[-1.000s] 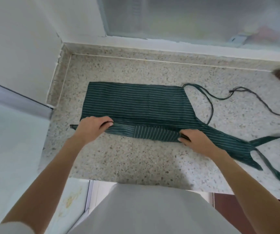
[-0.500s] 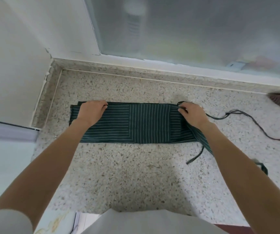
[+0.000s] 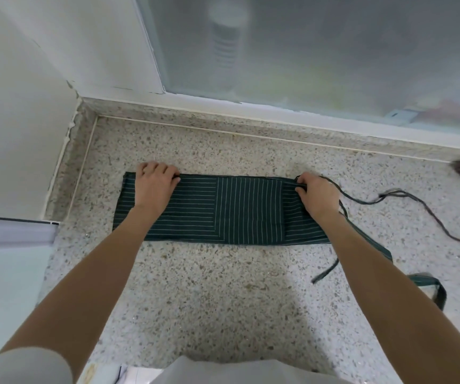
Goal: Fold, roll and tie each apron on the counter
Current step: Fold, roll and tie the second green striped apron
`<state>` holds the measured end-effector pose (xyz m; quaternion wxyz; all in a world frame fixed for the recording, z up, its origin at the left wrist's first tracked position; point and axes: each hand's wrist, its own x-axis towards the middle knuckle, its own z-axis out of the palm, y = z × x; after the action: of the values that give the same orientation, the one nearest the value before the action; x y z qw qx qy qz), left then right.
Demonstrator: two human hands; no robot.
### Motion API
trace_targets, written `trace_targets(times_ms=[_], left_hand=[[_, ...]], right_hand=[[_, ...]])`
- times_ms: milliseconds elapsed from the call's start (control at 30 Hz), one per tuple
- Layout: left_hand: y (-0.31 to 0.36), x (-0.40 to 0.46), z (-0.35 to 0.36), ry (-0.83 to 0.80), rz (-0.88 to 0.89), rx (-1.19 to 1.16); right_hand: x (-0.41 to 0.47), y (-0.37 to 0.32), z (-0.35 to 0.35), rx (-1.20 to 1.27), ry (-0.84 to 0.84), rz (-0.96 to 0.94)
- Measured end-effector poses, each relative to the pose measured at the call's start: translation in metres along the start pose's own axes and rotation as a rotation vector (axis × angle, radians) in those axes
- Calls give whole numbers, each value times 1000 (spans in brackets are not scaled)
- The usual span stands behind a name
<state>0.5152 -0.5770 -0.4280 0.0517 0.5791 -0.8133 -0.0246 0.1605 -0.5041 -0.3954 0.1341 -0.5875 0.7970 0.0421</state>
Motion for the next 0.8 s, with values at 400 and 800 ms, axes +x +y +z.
trace_targets(times_ms=[400, 800], left_hand=[[189, -30, 10, -333, 286, -279], [179, -69, 25, -430, 286, -167]], right_hand=[[-101, 46, 37, 299, 605, 190], [-179, 138, 44, 394, 349, 592]])
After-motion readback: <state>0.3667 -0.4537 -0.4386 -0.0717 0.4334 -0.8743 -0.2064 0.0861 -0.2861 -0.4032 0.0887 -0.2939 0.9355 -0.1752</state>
